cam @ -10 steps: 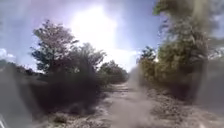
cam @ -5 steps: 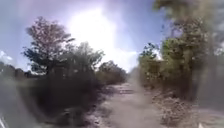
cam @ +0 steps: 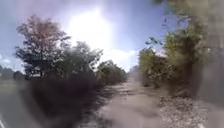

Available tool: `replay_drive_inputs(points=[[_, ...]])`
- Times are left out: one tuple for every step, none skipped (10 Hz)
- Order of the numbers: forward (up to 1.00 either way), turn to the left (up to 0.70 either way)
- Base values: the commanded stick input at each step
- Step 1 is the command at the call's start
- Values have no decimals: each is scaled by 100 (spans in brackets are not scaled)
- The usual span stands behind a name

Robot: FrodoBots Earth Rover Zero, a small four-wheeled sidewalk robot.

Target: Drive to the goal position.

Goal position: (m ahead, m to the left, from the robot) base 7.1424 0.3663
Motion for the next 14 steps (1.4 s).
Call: replay_drive_inputs(points=[[70, 0], [70, 0], [70, -6], [70, -14], [70, -14], [70, -14], [70, 0], [70, 0], [70, 0], [70, 0], [70, 0], [70, 0], [70, 0], [70, 0]])
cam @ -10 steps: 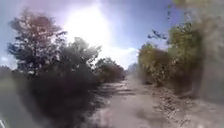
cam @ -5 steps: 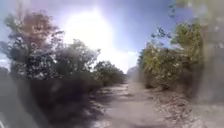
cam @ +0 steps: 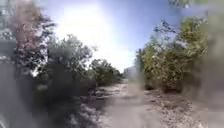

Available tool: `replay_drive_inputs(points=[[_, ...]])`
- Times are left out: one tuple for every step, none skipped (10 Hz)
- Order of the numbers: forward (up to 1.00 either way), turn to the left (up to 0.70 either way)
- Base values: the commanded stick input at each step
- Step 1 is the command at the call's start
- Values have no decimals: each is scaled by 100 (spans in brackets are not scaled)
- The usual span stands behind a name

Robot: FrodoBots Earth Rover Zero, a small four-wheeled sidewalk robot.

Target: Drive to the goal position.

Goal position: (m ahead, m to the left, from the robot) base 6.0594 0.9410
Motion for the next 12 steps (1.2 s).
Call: replay_drive_inputs(points=[[70, 0], [70, 0], [70, 0], [70, 0], [70, 0], [70, 0], [70, 0], [70, 0], [70, 0], [70, 0], [70, 0], [70, 0]])
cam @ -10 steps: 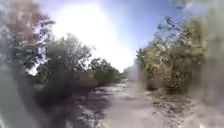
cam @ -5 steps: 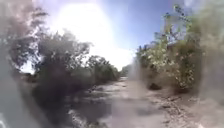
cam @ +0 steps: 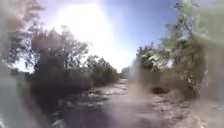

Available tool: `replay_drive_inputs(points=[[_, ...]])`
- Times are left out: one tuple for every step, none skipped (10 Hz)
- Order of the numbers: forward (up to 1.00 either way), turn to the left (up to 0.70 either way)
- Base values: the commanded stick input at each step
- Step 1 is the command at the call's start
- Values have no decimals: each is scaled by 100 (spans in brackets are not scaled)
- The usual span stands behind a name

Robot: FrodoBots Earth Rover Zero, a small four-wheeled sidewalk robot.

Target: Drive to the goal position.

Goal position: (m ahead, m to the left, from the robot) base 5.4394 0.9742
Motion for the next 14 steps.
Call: replay_drive_inputs(points=[[70, 0], [70, 0], [70, 0], [70, 0], [70, 0], [70, 0], [70, 0], [70, 0], [70, 0], [70, 0], [70, 0], [70, 0], [70, 0], [70, 0]])
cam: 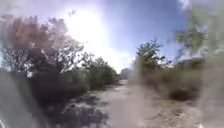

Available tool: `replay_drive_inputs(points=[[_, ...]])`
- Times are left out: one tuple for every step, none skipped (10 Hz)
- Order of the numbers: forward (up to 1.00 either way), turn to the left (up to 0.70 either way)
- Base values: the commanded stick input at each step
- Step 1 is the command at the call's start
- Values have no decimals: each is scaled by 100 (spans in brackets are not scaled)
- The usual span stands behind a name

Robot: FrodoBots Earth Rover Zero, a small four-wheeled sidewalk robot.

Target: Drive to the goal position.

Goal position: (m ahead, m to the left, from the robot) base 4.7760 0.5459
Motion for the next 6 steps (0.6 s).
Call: replay_drive_inputs(points=[[70, 0], [70, 0], [70, 0], [70, 0], [70, 0], [70, 0]])
